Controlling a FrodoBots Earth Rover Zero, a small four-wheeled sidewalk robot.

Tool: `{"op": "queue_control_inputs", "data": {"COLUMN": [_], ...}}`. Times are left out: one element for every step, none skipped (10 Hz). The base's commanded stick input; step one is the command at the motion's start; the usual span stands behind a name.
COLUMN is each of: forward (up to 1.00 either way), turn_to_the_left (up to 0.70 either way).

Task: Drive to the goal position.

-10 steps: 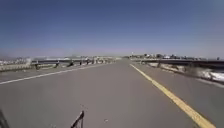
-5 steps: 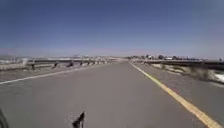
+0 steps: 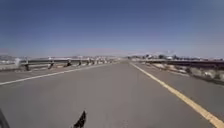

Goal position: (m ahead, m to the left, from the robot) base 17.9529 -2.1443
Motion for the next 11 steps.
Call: {"op": "queue_control_inputs", "data": {"forward": [1.00, 1.00, 1.00, 1.00, 1.00, 1.00, 1.00, 1.00, 1.00, 1.00, 1.00], "turn_to_the_left": [0.00, 0.00, 0.00, 0.00, 0.00, 0.00, 0.00, 0.00, 0.00, 0.00, 0.00]}}
